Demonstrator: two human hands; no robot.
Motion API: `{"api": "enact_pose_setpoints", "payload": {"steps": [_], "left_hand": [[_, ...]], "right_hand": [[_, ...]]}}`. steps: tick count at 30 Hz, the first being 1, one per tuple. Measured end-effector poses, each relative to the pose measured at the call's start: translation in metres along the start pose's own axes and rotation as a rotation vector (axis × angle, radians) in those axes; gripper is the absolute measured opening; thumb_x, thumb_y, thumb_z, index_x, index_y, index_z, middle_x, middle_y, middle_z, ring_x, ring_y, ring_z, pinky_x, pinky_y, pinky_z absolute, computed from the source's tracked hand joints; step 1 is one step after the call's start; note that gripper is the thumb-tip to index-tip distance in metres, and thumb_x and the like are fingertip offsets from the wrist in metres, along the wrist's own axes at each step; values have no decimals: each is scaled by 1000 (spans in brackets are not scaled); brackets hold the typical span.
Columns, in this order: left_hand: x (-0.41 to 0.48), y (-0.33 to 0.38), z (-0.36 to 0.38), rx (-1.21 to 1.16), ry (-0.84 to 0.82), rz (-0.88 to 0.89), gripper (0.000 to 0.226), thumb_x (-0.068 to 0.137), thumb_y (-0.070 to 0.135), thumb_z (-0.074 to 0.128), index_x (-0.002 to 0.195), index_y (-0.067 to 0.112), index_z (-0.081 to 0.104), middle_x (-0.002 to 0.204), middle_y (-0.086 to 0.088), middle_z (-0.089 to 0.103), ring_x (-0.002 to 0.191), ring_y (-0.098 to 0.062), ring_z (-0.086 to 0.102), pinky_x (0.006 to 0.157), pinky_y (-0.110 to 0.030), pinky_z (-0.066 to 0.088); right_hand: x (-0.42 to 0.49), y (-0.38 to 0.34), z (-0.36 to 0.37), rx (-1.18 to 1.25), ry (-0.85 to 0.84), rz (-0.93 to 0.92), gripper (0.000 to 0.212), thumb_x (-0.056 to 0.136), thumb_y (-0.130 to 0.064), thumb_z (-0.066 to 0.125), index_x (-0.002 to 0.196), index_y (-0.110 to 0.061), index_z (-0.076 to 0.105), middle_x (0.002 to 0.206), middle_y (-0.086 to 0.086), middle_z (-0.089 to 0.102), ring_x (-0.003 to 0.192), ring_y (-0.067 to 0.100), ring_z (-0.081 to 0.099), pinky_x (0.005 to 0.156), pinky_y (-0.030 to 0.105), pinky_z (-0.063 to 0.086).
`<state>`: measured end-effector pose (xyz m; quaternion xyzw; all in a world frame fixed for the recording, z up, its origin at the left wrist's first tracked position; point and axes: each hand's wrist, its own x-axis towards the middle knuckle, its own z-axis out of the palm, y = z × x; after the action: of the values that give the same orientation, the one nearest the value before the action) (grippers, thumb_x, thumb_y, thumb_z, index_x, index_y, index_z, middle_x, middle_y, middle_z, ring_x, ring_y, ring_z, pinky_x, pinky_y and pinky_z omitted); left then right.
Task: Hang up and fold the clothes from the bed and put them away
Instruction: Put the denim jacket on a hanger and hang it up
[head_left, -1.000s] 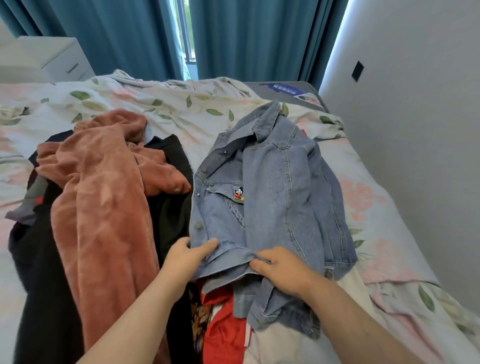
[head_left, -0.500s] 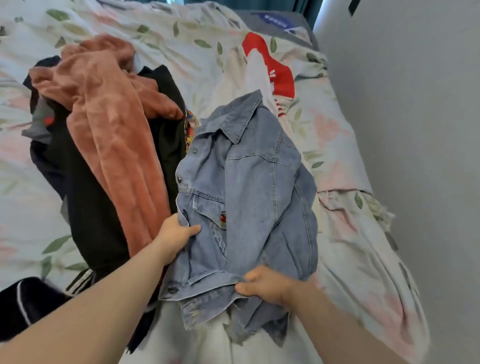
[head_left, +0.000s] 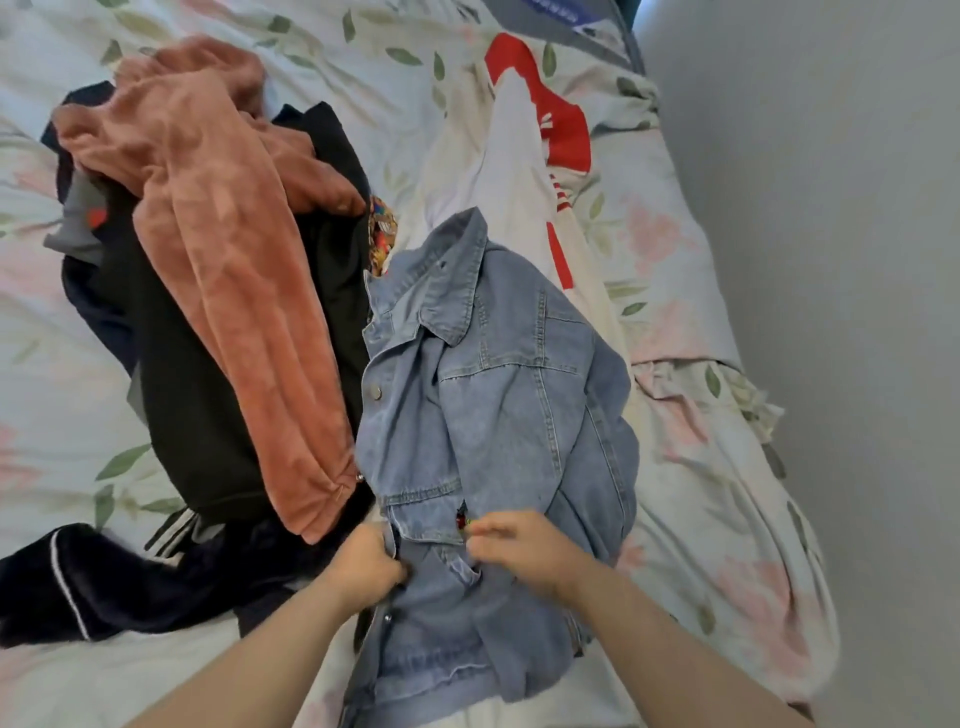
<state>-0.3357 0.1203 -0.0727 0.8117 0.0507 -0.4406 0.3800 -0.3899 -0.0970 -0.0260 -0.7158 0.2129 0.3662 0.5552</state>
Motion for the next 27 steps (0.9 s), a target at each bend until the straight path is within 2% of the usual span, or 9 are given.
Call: {"api": "enact_pose_setpoints", "payload": {"steps": [2,5,8,11,15,19,22,24,27], "left_hand": [[4,14,-7,32,113,46,14,74,14,76,86,10,69,86,-2,73,80,-16,67,69,-35,55],[13,49,-30,10,494,181,23,73,28,74,76,14,55,72,1,61,63,-11,56,49,-25,39],[35,77,-52,40,647,301,15,75,17,64,76,10,50,81,-2,53,79,-20,52,62,-29,40],[66,99,-79,-136,835,216,22,82,30,66,94,17,54,98,2,54,89,-17,51,70,-30,41],[117,131,-105,-164,551,240,19,86,30,69,91,17,57,79,4,57,66,-5,52,62,-27,43],[147,145,-120,-287,358,164,46,80,26,81,119,10,62,107,-1,69,97,-18,67,85,-36,57],[148,145,-121,-241,235,160,32,75,23,86,97,6,71,88,-3,73,82,-19,69,74,-34,57],[138,148,-115,-208,230,199,11,78,10,81,83,6,71,71,-1,68,70,-18,63,61,-26,53],[106,165,-106,-265,278,308,16,81,4,72,69,3,62,61,0,50,60,-15,47,51,-25,39]], "right_hand": [[19,-27,-15,98,167,-92,20,95,-25,67,113,-16,70,100,-8,70,91,0,64,81,12,48],[47,-67,-30,189,263,-150,17,97,-23,64,111,-14,68,90,-7,65,86,7,60,85,25,50],[73,-95,-36,157,266,-162,32,99,-15,58,130,-8,61,104,0,61,97,13,57,94,33,47],[99,-113,-42,76,297,-196,38,100,-13,54,138,-9,55,124,5,62,111,14,57,99,33,47],[123,-131,-43,95,333,-213,43,99,-16,57,141,-10,51,135,7,59,122,20,58,103,38,49],[141,-146,-45,250,355,-165,42,101,-16,53,142,-7,51,115,6,65,100,18,61,95,36,54],[144,-152,-44,376,331,-130,37,101,-15,50,138,-11,54,91,-2,60,78,12,56,76,30,54],[138,-154,-48,443,326,-114,35,101,-17,52,136,-14,56,91,-3,61,79,9,56,81,31,55],[114,-158,-56,432,398,-186,23,97,-19,61,119,-18,65,99,-5,64,88,8,61,84,27,53]]}}
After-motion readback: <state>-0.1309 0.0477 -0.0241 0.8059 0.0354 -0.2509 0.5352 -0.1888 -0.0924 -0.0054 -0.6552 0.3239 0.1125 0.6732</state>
